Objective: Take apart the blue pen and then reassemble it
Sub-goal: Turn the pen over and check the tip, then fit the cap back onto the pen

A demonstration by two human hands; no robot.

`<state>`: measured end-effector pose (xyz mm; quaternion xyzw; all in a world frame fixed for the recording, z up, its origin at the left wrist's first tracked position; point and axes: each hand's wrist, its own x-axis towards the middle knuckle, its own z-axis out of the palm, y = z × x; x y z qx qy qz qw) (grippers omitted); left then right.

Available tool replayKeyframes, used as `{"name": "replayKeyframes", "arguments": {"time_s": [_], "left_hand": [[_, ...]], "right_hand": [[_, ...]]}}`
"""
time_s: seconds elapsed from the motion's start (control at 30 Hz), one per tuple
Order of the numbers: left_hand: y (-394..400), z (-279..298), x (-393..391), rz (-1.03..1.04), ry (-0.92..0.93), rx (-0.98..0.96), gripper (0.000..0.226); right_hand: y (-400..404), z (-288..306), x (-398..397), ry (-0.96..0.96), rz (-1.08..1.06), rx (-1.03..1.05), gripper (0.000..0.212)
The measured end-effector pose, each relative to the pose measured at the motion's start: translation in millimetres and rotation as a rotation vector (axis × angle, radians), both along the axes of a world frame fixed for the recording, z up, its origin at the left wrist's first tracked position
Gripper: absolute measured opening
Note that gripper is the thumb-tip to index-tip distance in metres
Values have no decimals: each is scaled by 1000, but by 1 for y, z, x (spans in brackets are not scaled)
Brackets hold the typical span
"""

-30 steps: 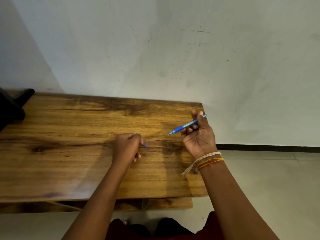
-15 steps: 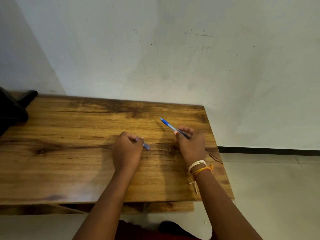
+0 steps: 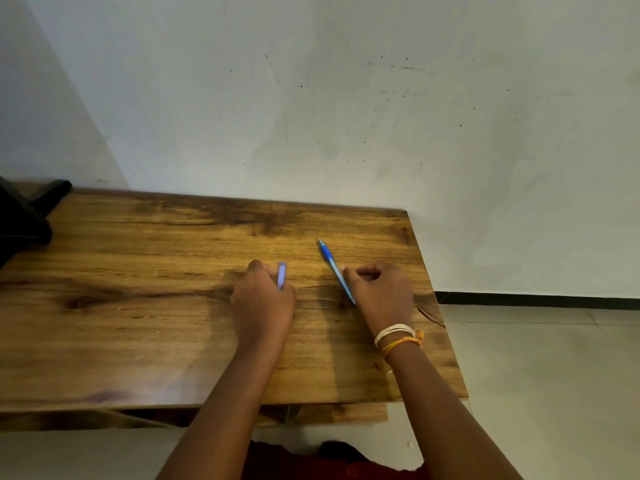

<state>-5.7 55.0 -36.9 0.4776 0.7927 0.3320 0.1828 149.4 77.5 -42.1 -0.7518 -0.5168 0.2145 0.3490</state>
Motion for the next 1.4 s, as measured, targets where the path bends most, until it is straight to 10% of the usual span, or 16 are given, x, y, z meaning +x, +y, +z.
{"name": "replayKeyframes", "arguments": {"time_s": [0.37, 0.67, 1.4], "left_hand": [[7, 8, -2, -2, -427, -105, 10], [11, 15, -3, -3, -1440, -64, 14], [12, 16, 0, -40, -1772, -67, 9]], "right_hand": [[6, -5, 30, -220, -127, -7, 21], [4, 18, -2, 349, -53, 146, 13], [-4, 26, -24, 1054, 228, 92, 15]]}}
